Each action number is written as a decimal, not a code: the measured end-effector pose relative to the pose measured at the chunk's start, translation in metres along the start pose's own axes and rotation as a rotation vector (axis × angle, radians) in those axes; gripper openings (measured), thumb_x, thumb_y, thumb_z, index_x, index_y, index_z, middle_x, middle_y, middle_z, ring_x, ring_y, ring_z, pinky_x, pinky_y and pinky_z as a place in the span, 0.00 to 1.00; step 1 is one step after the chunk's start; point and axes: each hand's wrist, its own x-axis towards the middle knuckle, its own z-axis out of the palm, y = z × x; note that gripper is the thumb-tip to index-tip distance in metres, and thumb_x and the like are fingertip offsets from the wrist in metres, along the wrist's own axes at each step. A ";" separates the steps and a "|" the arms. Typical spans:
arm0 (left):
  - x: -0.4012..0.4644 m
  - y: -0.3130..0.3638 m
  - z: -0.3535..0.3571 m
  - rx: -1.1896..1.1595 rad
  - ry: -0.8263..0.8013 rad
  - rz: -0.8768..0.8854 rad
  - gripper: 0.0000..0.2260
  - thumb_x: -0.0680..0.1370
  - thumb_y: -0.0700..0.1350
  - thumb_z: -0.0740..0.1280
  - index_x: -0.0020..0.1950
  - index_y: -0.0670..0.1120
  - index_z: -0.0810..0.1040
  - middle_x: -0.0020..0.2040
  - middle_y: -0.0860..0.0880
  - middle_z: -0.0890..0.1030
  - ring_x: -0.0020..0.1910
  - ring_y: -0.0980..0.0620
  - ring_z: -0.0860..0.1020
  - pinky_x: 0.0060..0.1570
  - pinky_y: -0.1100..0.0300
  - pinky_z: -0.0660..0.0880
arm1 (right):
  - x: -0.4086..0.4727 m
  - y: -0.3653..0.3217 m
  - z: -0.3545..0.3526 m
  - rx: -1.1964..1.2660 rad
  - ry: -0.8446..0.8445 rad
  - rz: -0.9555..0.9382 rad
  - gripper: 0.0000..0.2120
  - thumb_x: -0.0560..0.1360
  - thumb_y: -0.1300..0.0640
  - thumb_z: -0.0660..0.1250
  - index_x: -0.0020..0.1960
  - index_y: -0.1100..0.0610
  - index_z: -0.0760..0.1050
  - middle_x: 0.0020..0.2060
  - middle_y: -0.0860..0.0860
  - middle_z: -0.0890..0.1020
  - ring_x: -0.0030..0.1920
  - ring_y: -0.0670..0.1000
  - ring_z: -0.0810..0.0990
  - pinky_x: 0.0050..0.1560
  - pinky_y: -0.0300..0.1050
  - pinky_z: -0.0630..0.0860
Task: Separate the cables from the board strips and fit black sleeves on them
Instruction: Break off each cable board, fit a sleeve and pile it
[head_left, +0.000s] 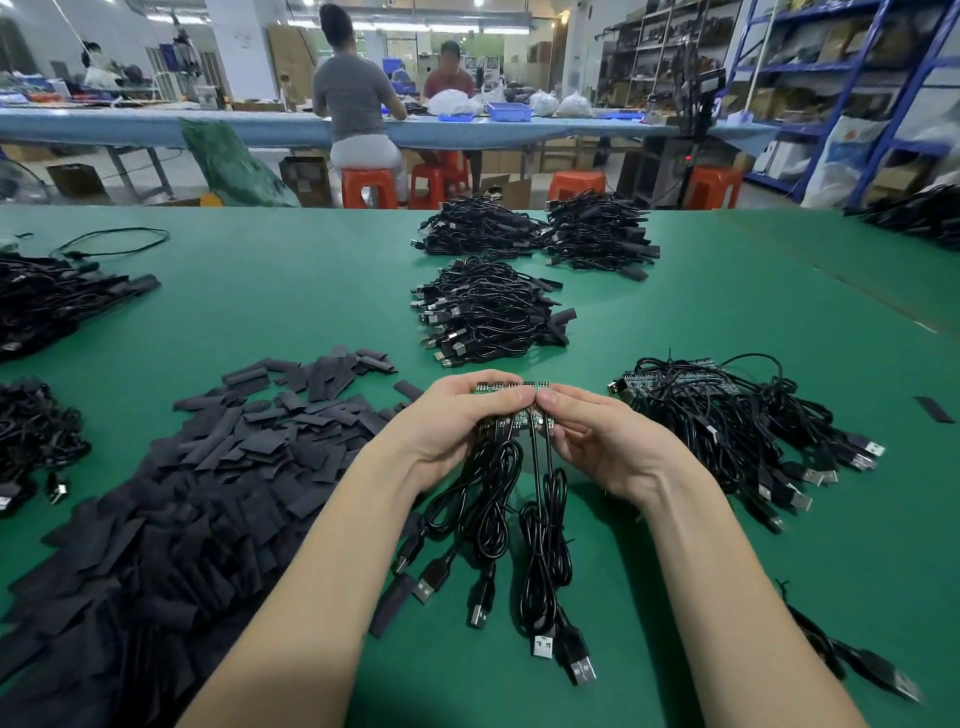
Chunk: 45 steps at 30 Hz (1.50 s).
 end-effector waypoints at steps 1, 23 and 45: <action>-0.001 0.001 0.001 -0.018 -0.011 -0.004 0.12 0.74 0.37 0.73 0.57 0.39 0.80 0.44 0.44 0.84 0.37 0.54 0.82 0.37 0.63 0.79 | -0.001 0.000 0.001 0.025 -0.005 0.009 0.04 0.66 0.62 0.76 0.40 0.57 0.87 0.36 0.49 0.84 0.30 0.42 0.78 0.30 0.31 0.77; 0.011 -0.010 0.022 0.498 0.228 0.256 0.04 0.79 0.46 0.70 0.53 0.49 0.81 0.52 0.50 0.85 0.52 0.53 0.83 0.54 0.61 0.79 | -0.007 -0.030 -0.001 -0.304 0.251 -0.192 0.09 0.70 0.59 0.79 0.47 0.55 0.82 0.36 0.48 0.85 0.30 0.45 0.80 0.29 0.35 0.75; 0.008 -0.029 0.040 0.101 0.192 0.099 0.06 0.78 0.33 0.66 0.52 0.42 0.73 0.28 0.53 0.79 0.27 0.57 0.74 0.37 0.63 0.74 | 0.051 -0.050 0.098 -1.885 0.242 -0.264 0.09 0.74 0.56 0.67 0.52 0.51 0.83 0.47 0.51 0.84 0.49 0.56 0.82 0.48 0.49 0.80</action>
